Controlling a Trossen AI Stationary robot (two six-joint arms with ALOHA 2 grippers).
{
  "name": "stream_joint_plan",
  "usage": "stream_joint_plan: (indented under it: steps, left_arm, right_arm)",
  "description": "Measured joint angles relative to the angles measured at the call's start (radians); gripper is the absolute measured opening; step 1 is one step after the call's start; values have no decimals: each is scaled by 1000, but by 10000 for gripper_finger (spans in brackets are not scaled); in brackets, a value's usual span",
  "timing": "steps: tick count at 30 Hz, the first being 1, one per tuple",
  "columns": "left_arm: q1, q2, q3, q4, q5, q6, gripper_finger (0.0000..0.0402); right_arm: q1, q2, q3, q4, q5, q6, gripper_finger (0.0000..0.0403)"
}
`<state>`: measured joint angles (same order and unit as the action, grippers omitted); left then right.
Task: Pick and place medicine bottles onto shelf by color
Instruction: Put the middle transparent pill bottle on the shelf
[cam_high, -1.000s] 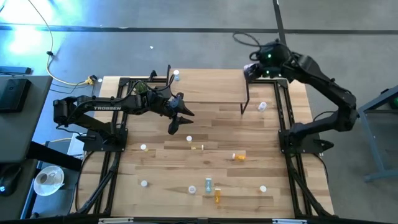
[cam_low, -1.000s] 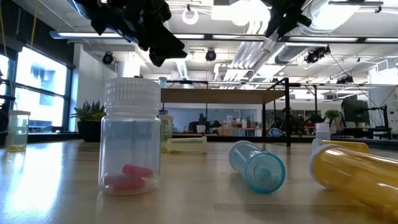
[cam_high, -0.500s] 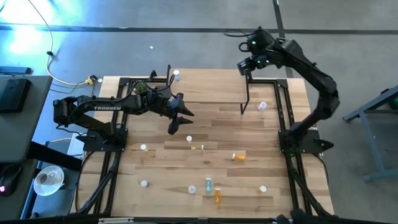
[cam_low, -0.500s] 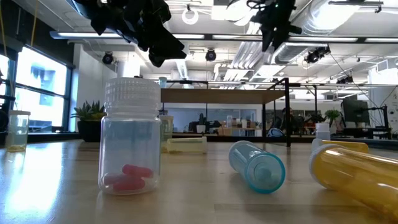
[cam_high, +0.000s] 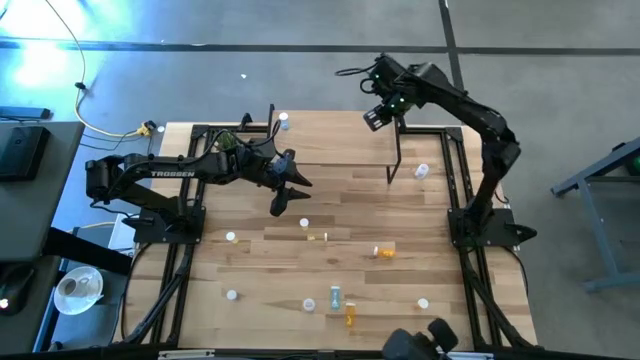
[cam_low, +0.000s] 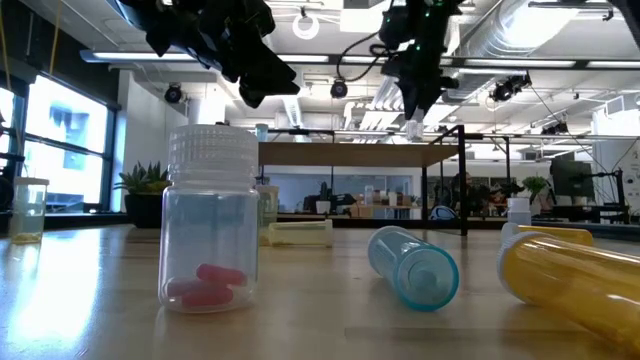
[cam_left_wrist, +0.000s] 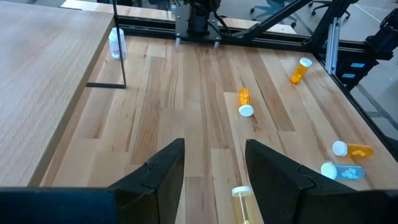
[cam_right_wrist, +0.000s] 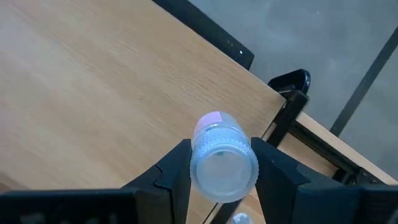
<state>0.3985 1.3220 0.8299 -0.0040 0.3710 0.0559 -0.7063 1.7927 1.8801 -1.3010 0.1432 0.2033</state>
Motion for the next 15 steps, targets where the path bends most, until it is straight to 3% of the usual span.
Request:
stream_joint_plan:
  steps: [15]
  left_arm:
    - [0,0,0,-32,0,0,158]
  right_arm:
    - [0,74,0,5,-49,-25,129]
